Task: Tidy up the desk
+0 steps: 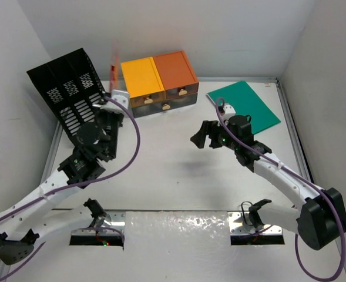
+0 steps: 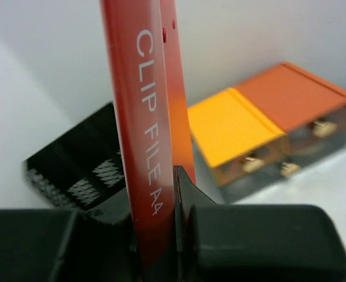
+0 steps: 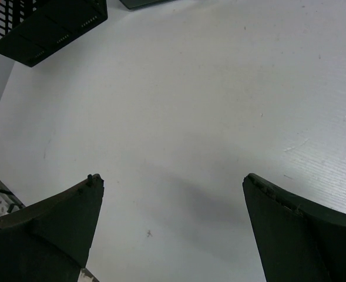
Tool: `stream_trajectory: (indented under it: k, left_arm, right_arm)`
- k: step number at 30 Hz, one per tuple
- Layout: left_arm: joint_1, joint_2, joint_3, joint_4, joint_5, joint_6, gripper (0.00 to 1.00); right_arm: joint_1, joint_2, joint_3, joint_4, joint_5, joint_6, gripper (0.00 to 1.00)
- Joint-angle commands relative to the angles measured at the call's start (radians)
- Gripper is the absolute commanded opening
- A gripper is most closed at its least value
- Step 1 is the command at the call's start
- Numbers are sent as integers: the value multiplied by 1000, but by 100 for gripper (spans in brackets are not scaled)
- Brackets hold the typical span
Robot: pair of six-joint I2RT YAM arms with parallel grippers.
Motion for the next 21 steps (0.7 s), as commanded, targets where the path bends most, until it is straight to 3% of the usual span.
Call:
stream_trajectory:
  k: [1,8,13,16,21]
  left_arm:
    - [79,-28,89,198,-177,95,0]
    - [216,-7,192,224,-208,111,0]
    - [360,81,353,126,-194,23,0]
    - [458,113,433,19,-153,-81,0]
    - [561,181,468,7,-45,-98,0]
  right_arm:
    - [-3,7,3,32,-1,-11,99]
    - [-1,-5,-17,46,-17,-26,99]
    - [-3,-8,-38,51,-29,-43,99]
    - [-4,-19,-55,72,-43,-43,99]
    - [-7,-62,-79,79,-52,-58,99]
